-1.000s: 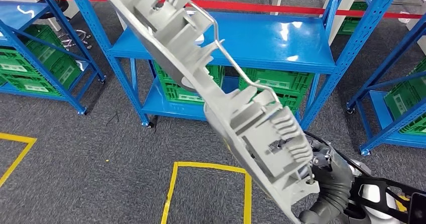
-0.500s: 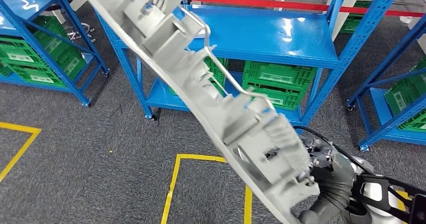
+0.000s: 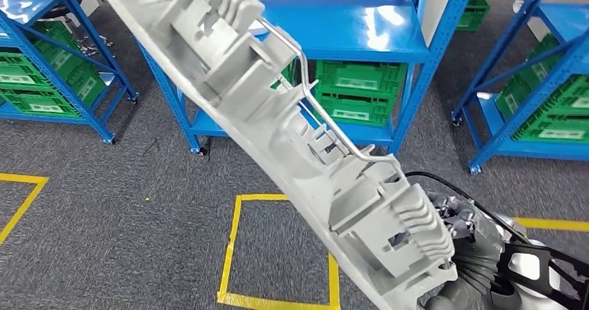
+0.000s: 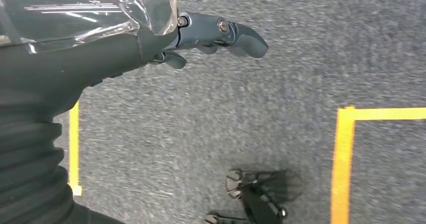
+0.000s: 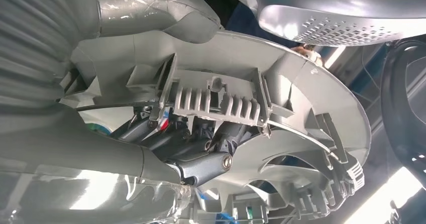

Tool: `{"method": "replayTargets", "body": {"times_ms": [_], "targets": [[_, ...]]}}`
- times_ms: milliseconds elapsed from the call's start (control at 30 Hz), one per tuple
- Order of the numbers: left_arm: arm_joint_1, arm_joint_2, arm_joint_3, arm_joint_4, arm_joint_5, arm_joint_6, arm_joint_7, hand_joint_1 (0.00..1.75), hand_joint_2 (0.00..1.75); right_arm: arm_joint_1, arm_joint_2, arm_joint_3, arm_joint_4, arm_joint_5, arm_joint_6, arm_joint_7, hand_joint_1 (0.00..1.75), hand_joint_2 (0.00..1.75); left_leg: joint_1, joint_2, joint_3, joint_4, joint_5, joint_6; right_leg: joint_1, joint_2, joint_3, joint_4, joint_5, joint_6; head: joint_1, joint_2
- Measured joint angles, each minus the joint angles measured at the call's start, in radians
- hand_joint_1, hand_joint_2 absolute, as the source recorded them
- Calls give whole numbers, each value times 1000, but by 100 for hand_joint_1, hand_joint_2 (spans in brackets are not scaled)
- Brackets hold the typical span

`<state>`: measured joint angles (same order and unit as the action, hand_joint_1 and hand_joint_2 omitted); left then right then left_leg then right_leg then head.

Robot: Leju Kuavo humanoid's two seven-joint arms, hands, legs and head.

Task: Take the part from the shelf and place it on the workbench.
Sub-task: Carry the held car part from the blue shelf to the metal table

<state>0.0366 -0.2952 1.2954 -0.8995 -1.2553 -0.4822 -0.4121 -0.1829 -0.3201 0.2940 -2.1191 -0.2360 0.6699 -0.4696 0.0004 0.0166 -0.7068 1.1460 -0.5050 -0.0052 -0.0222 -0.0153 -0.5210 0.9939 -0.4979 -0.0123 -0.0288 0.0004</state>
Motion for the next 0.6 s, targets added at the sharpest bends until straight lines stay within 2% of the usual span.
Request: {"method": "replayTargets", "body": {"times_ms": [33,67,100,133,167,200,233,267,300,333,367,400,433,467,500,533,567,600], "targets": [[0,0,1,0,0,0,1,0,175,1,0,0,0,0,0,-1,161,175,3,-6,-11,67,-46,-6,0,6,-14,1,14,0,0,0],[0,0,1,0,0,0,1,0,175,3,-1,0,1,0,0,-2,161,175,5,-7,-15,123,-69,-9,1,13,-29,2,27,1,0,0],[0,-1,1,0,0,-1,2,0,175,5,-1,0,2,0,0,-2,161,175,6,-8,-5,151,-67,-9,1,20,-45,3,40,3,0,0],[0,-1,1,0,0,-2,2,0,175,6,-1,0,2,0,0,-2,161,175,7,-10,22,141,-47,-7,2,27,-59,4,52,5,0,0],[-1,-2,1,0,0,-2,2,0,175,7,-2,0,3,0,0,-2,161,175,7,-16,68,95,-22,-2,2,34,-73,4,63,7,-1,0],[-1,-1,1,-1,0,-3,3,0,175,7,-2,0,3,-1,0,-2,161,175,6,-30,125,22,-9,6,2,41,-83,4,74,10,0,0],[-1,-1,1,-2,-1,-5,4,0,175,7,-2,0,3,-1,0,-2,161,175,5,-43,181,-60,-10,14,3,45,-91,4,84,14,0,0],[-2,-1,1,-3,-3,-7,5,0,175,6,-2,0,3,-2,-1,-2,161,175,2,-54,222,-121,-19,21,2,49,-95,2,94,19,0,0],[-2,-1,1,-5,-6,-9,7,0,175,6,-2,-1,3,-3,-2,-2,161,175,-2,-60,243,-160,-29,27,0,51,-98,-1,103,26,0,0],[-3,-1,2,-8,-8,-12,8,0,175,6,-2,-1,3,-4,-3,-2,161,175,-7,-58,248,-176,-28,31,-2,53,-100,-4,113,33,-1,0],[-3,-2,3,-12,-11,-15,10,0,175,7,-2,-1,4,-3,-4,-1,161,175,-8,-54,243,-182,-16,38,-5,55,-103,-7,122,39,-2,0],[-3,-3,5,-16,-12,-18,11,0,175,7,-2,-2,4,-2,-4,-1,161,175,-9,-49,237,-190,-1,45,-5,53,-111,-2,117,41,-2,0],[-3,-3,7,-21,-13,-22,12,0,175,5,-3,-2,5,-2,-5,0,161,175,-8,-44,229,-198,16,53,-3,48,-123,17,95,36,-1,0],[-3,-4,9,-26,-13,-26,13,0,175,2,-3,-2,7,-2,-5,0,161,175,-6,-38,217,-204,33,59,-1,41,-139,56,56,28,3,0],[-2,-6,10,-29,-14,-31,14,0,175,-1,-4,-1,9,-2,-4,1,161,175,-8,-34,201,-204,48,62,0,34,-157,112,5,19,6,0],[-2,-7,12,-32,-14,-35,14,0,175,-4,-5,-1,11,-3,-4,1,161,175,-9,-30,183,-202,61,64,0,31,-173,178,-39,14,8,0],[-1,-9,13,-36,-14,-39,15,0,175,-6,-6,0,14,-5,-4,0,161,175,-11,-26,163,-199,75,63,-1,29,-183,240,-65,17,9,0],[-1,-12,15,-40,-14,-43,15,0,175,-7,-7,0,17,-7,-4,0,161,175,-12,-22,143,-196,87,63,-1,28,-180,280,-67,26,9,0]]}}
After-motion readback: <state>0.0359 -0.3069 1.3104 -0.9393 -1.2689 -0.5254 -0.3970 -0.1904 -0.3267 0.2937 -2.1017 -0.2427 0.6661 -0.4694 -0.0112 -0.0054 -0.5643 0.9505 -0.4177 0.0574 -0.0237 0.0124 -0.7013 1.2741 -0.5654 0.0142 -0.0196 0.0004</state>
